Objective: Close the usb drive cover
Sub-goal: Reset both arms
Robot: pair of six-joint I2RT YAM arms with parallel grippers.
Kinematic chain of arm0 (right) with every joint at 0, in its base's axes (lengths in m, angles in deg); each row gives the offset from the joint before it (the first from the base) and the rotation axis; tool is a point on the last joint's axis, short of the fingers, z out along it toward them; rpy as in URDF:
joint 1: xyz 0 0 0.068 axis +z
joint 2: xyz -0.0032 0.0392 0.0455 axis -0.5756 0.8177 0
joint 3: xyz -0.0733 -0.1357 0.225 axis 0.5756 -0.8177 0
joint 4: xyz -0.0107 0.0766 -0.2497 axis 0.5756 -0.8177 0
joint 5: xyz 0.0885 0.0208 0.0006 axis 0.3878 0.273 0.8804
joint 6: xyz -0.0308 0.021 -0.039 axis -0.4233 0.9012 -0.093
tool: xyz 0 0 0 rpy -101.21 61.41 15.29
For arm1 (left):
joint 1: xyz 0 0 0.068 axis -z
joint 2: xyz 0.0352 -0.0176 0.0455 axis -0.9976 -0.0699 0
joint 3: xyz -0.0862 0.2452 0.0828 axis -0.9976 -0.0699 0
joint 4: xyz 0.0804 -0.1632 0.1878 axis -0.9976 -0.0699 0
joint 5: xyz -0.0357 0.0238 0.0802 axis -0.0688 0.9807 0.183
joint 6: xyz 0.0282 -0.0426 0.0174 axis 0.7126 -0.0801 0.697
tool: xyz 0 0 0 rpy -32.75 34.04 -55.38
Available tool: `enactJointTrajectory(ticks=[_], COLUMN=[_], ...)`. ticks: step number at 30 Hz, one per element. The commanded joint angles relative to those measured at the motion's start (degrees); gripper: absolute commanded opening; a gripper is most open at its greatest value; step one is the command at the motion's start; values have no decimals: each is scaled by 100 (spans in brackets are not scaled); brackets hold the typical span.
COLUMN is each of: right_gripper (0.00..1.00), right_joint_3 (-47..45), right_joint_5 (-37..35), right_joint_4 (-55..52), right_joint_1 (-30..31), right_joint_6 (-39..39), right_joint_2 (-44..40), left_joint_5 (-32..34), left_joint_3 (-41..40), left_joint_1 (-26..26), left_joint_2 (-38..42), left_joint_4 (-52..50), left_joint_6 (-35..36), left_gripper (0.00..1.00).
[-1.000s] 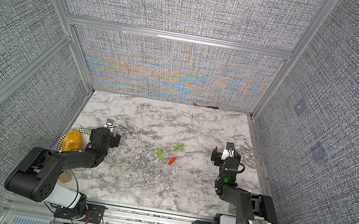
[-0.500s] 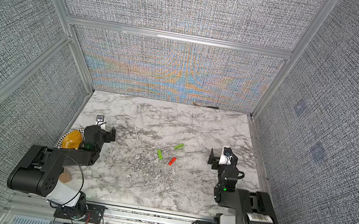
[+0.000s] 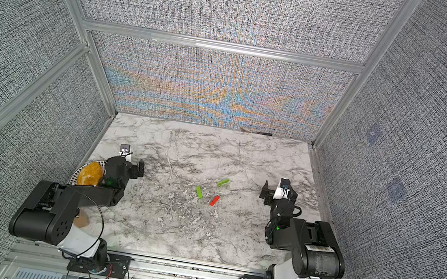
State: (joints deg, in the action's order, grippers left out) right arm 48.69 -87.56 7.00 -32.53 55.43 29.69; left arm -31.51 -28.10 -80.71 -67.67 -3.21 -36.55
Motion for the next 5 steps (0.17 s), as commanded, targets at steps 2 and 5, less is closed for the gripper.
enactJointTrajectory(ticks=[2, 5], right_gripper=[98, 98], right_joint_3=[6, 6], right_joint_5=[-85, -85], right_joint_4=[102, 106], right_joint_1=[2, -4], right_joint_6=[54, 49], right_joint_2=[-17, -18], left_joint_5=[-50, -47], left_joint_3=[49, 13], left_joint_1=[-6, -1], left_joint_2=[-18, 13], left_joint_4=[13, 49], left_joint_6=[-23, -15], left_gripper=[100, 100])
